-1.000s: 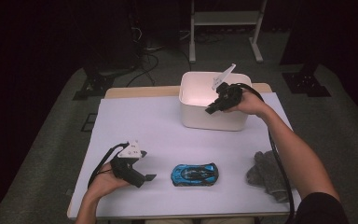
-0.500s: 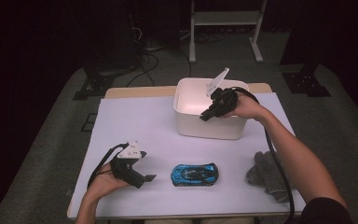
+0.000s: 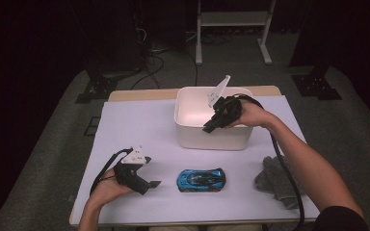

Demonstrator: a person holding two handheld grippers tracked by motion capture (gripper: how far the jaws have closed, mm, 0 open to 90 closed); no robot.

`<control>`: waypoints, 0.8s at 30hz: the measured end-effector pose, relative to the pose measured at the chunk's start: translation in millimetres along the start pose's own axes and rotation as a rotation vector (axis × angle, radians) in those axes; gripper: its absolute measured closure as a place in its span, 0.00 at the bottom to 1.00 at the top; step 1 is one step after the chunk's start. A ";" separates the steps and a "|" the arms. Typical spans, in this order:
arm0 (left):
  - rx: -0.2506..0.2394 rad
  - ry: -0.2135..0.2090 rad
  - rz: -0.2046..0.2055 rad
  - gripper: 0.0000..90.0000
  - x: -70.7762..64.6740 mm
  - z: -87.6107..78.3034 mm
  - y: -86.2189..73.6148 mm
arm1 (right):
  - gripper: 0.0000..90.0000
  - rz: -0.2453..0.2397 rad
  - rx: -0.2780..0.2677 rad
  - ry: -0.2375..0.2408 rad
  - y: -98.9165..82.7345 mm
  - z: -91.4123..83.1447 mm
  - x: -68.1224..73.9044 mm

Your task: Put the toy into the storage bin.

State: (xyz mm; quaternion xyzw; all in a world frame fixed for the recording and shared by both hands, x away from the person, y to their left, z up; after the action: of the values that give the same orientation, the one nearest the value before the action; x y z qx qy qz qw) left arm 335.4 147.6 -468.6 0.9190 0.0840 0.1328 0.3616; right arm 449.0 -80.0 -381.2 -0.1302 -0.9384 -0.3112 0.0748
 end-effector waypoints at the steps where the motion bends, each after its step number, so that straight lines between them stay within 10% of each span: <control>1: -0.001 0.002 0.002 0.09 0.1 0.0 0.1 | 0.94 -0.007 0.005 0.008 0.3 1.0 2.7; 24: -0.004 0.003 0.007 0.09 1.1 1.7 -0.3 | 0.92 -0.058 0.027 0.062 -0.6 10.5 33.9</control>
State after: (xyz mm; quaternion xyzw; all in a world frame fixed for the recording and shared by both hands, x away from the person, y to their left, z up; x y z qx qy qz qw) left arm 336.9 147.0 -469.9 0.9184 0.0808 0.1357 0.3627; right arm 415.9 -67.4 -382.4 -0.0922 -0.9432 -0.3043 0.0967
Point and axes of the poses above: each handheld gripper's, and its own axes: z roughly forward along the jaws, y roughly out of its top, x roughly to its left, the point moved 8 cm from there along z, roughly forward along the jaws, and after that the axes turned 14 degrees about z, right-handed, at the moved point
